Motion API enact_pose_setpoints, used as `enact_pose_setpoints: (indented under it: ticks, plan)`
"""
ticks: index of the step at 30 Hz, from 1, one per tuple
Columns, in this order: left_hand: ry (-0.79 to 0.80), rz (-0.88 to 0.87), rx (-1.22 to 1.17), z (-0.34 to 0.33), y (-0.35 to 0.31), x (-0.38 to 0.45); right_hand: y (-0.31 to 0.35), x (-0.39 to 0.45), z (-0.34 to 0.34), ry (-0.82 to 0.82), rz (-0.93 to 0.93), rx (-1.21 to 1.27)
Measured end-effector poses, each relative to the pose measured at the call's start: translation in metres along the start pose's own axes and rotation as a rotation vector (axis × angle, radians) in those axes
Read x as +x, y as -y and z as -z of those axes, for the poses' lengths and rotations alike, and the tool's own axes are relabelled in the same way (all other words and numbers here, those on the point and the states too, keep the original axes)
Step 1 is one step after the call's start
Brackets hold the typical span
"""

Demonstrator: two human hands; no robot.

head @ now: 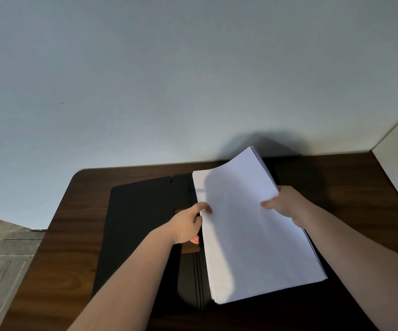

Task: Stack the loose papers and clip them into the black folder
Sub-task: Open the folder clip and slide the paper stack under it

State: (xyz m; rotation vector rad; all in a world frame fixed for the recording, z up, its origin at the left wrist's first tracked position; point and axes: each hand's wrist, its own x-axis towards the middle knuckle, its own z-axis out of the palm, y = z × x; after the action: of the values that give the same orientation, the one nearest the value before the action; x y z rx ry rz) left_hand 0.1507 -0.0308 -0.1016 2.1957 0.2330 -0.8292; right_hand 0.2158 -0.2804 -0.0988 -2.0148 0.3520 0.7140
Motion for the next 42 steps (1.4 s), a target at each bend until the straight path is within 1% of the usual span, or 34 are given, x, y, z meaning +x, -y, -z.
enact_pose_setpoints:
  ticks: [10,16,24,30,36,42]
  plan:
    - [-0.039,-0.007,-0.081,-0.002,0.003,0.000,0.000,0.003,-0.003,-0.030,-0.031,0.049]
    - [-0.018,0.044,-0.015,-0.001,0.003,0.005,0.002,0.005,-0.003,-0.027,-0.027,0.050]
    - [-0.011,0.034,-0.004,0.000,0.004,0.005,0.004,0.007,-0.004,0.008,-0.023,0.022]
    - [-0.014,0.038,0.017,0.000,0.000,0.005,0.004,0.005,-0.006,-0.002,-0.015,0.015]
    - [-0.016,0.037,0.089,-0.003,-0.012,0.006,0.004,-0.001,-0.011,-0.050,-0.011,0.002]
    - [-0.096,0.035,0.199,-0.009,-0.018,0.004,-0.001,-0.005,-0.011,-0.142,0.011,0.060]
